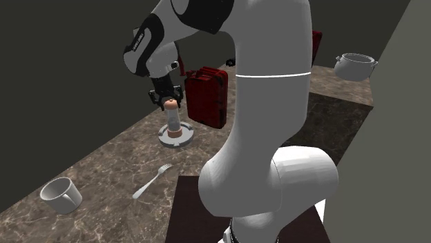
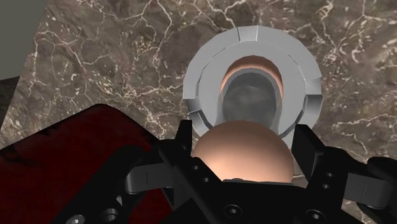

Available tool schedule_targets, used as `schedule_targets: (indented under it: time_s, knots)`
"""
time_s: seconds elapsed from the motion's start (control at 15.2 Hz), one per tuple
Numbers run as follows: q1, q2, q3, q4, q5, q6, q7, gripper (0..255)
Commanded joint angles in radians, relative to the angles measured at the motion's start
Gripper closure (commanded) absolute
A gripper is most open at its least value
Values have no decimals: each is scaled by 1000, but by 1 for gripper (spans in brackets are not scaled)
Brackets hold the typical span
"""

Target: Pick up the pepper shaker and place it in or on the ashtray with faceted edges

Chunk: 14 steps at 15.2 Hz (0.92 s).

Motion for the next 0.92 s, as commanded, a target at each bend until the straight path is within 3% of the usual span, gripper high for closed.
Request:
schedule_targets:
  time_s: [0.0,0.2,0.26,0.59,0.86]
  knots:
    - [0,1,0,0,-1,1,0,255]
    - [0,1,0,0,-1,1,0,255]
    - [0,1,0,0,-1,1,0,0]
    - [0,1,0,0,0,1,0,0]
    - [0,-52,18,63,40,-107,-25,0]
